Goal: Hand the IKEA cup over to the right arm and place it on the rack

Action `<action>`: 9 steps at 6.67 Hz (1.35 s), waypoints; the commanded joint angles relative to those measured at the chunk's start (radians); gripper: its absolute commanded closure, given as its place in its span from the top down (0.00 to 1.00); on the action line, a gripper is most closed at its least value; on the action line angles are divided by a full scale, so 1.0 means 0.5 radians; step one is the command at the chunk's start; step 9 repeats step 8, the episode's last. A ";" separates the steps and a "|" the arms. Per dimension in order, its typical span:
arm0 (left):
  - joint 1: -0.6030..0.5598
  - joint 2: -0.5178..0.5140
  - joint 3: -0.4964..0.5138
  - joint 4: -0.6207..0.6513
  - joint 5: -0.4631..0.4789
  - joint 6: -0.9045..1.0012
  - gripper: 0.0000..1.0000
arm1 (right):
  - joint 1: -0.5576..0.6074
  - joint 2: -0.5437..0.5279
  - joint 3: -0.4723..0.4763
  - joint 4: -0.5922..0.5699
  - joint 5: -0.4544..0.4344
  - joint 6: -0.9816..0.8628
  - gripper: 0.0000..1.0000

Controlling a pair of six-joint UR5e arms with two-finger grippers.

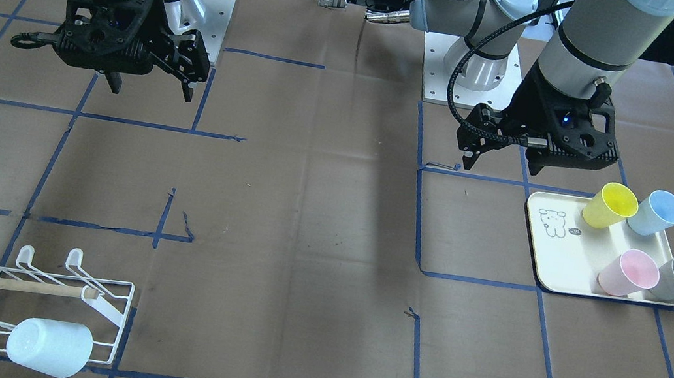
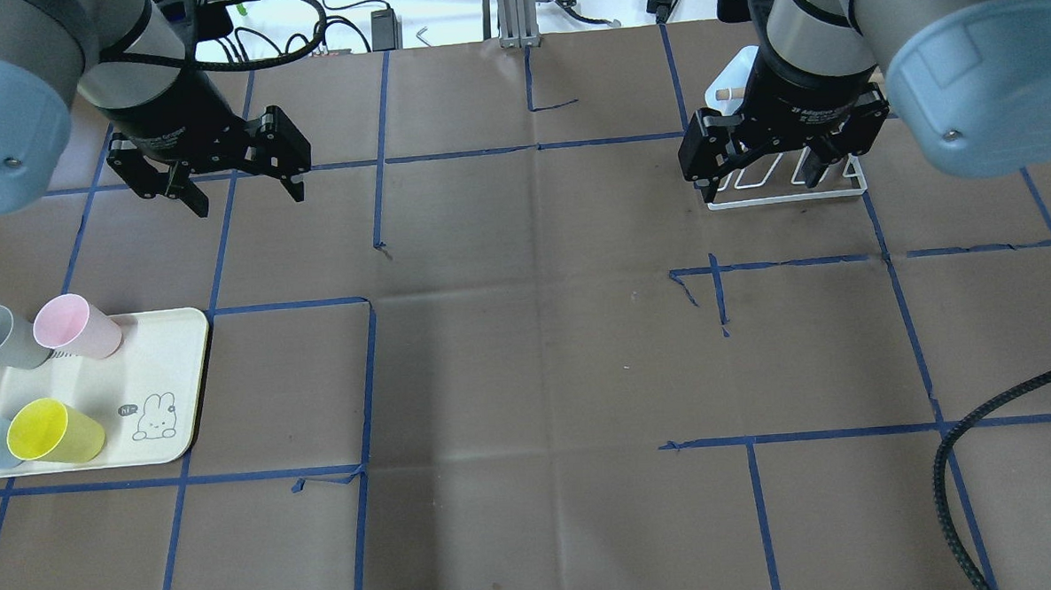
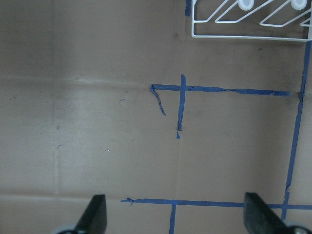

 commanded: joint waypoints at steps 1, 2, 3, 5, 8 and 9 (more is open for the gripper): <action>0.000 0.002 0.000 0.001 -0.001 0.000 1.00 | -0.023 0.000 0.000 0.002 -0.005 0.004 1.00; 0.000 0.002 0.000 0.001 -0.001 0.000 1.00 | -0.023 -0.003 -0.003 0.002 -0.002 0.004 1.00; 0.000 0.002 0.000 -0.002 -0.001 0.000 1.00 | -0.023 -0.006 -0.003 0.002 -0.005 0.004 1.00; 0.000 0.002 0.000 0.001 -0.001 0.000 1.00 | -0.017 -0.021 0.003 0.002 -0.008 0.000 1.00; 0.000 0.002 0.000 -0.002 -0.001 0.000 1.00 | -0.011 -0.021 -0.006 -0.004 -0.005 0.000 1.00; 0.000 0.002 0.000 -0.002 -0.001 0.000 1.00 | -0.011 -0.021 -0.006 -0.004 -0.005 0.000 1.00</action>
